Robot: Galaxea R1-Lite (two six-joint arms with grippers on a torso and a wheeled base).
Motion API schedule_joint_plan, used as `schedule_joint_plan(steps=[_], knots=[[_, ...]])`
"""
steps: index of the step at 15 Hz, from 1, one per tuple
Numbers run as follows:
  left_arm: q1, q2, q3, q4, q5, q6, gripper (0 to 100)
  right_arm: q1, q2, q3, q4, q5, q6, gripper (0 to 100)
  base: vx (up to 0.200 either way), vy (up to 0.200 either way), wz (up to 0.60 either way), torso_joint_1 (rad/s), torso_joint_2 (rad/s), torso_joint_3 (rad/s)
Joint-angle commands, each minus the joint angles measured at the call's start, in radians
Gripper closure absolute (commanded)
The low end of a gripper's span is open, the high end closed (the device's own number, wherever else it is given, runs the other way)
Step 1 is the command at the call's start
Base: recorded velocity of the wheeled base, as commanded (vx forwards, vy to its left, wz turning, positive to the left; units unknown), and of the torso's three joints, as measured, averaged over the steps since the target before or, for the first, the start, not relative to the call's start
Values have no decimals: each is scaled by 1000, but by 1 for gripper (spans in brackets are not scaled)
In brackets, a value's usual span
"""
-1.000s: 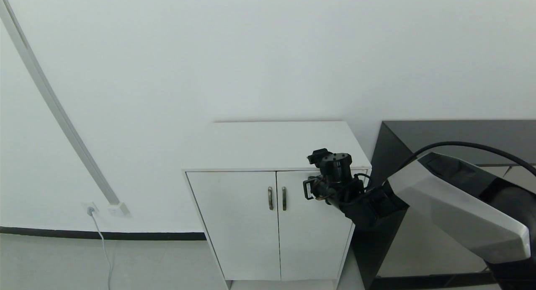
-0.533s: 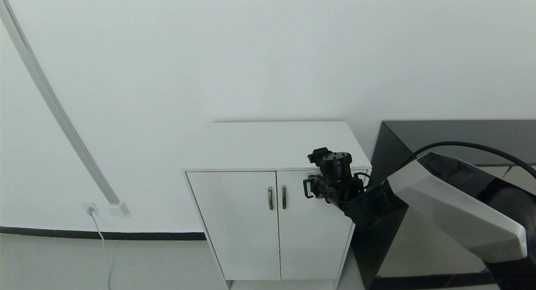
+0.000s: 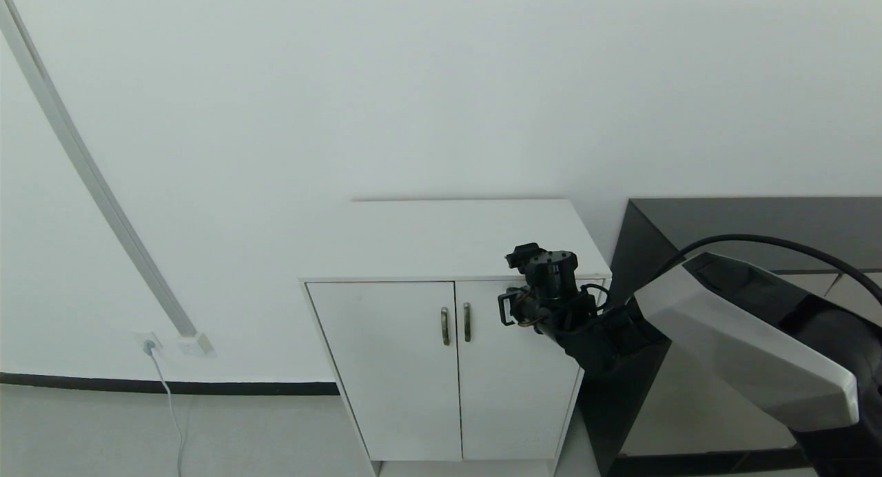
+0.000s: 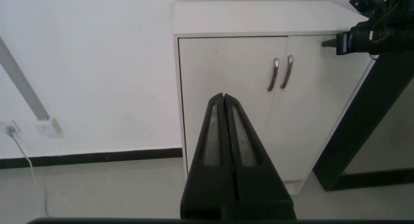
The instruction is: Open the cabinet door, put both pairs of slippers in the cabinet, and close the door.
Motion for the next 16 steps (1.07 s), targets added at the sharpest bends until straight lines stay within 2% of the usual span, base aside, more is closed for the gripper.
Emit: schedule_joint_plan(steps=[1,5,8,12,16], knots=[[0,1,0,0,0,0,100,0,1,1,-2,-2,0,100,0,0,0,0,0,0],[0,1,0,0,0,0,100,0,-1,1,-2,-2,0,100,0,0,0,0,0,0],[0,1,0,0,0,0,100,2,-44,53,-8,0,2,100,0,0,0,0,0,0],[0,1,0,0,0,0,100,-13,-142,190,-74,-2,2,100,0,0,0,0,0,0],[0,1,0,0,0,0,100,-102,-268,384,-178,-3,2,100,0,0,0,0,0,0]])
